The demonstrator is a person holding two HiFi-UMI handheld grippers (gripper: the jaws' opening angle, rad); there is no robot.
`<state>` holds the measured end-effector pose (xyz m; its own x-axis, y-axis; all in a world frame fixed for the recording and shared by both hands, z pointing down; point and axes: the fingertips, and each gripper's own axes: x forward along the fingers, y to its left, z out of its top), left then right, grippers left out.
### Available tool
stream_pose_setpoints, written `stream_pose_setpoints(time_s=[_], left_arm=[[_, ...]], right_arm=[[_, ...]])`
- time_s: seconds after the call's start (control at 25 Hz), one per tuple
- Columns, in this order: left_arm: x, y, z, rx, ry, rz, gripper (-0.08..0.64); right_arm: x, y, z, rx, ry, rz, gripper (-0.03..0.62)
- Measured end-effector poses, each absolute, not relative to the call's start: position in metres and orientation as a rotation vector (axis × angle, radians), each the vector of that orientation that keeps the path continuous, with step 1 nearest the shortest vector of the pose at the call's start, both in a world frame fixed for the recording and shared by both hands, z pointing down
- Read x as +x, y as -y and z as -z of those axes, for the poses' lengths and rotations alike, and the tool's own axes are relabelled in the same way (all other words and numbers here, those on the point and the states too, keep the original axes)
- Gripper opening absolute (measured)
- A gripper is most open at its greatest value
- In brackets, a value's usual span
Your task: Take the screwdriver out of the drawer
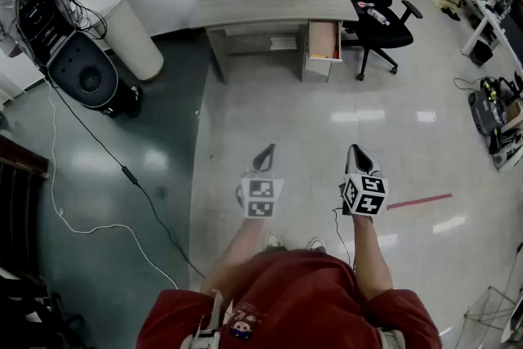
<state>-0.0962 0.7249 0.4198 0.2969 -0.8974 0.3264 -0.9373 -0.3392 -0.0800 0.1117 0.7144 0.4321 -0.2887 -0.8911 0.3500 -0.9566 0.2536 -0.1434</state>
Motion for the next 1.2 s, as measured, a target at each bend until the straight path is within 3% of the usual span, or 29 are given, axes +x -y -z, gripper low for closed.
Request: stream_pose_setpoints(time_s=[1.2], left_arm=[[-0.201,-0.690,-0.443,2.450,1.635,-0.453,-0.003]], right_arm=[[0.005,-0.683,-0.458,1.844,2.212,-0.533,0.000]])
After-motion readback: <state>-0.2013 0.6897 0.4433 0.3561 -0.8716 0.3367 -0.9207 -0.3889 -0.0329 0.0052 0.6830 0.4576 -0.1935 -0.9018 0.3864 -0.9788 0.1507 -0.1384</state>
